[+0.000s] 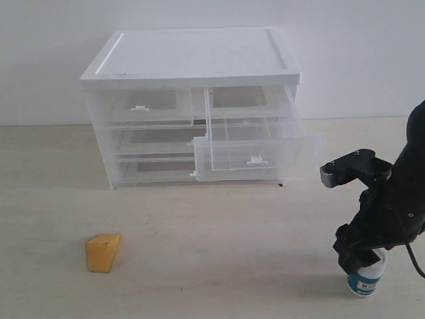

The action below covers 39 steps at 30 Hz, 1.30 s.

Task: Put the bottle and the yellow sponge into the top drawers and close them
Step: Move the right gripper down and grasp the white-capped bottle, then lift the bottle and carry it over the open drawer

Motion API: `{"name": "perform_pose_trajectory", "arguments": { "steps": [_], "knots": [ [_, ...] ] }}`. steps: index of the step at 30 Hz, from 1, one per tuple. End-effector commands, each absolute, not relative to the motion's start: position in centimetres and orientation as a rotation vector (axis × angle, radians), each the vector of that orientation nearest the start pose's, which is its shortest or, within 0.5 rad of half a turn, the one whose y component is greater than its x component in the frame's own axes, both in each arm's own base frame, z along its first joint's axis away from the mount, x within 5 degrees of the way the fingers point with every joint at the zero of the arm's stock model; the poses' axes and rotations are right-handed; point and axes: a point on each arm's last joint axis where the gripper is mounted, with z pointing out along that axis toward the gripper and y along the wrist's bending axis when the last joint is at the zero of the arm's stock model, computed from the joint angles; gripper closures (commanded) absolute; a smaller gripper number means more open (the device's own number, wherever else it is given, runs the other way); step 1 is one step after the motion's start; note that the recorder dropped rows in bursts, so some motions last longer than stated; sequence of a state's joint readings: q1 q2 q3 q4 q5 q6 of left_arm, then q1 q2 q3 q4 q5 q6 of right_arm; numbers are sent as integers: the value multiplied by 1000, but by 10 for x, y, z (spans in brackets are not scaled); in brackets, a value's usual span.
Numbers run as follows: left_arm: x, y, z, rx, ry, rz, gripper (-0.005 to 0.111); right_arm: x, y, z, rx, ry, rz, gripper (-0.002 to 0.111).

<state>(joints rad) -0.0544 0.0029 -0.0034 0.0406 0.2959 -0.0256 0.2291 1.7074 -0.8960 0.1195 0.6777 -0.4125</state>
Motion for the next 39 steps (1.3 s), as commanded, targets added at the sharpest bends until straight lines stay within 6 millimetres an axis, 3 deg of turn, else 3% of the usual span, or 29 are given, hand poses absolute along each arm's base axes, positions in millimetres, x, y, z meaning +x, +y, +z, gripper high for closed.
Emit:
{"name": "perform_pose_trajectory", "arguments": {
  "steps": [1, 6, 12, 22, 31, 35, 38, 39],
  "knots": [
    [54, -2, 186, 47, 1779, -21, 103, 287, 74, 150, -798, 2860, 98, 45],
    [54, -2, 186, 47, 1779, -21, 103, 288, 74, 146, -797, 2876, 100, 61],
    [54, -2, 186, 47, 1779, -21, 103, 285, 74, 146, -799, 2903, 107, 108],
    [54, -2, 186, 47, 1779, -21, 103, 284, 74, 155, -803, 2911, 114, 108],
    [54, -2, 186, 47, 1779, -21, 103, 278, 72, 220, -812, 2849, 89, 108],
    [54, -2, 186, 47, 1779, -21, 103, 265, 65, 280, -797, 2764, 20, 108],
    [54, -2, 186, 47, 1779, -21, 103, 256, 66, 330, -815, 2558, 36, 108],
    [54, -2, 186, 47, 1779, -21, 103, 254, 67, 337, -848, 2503, 50, 108]
  ]
}}
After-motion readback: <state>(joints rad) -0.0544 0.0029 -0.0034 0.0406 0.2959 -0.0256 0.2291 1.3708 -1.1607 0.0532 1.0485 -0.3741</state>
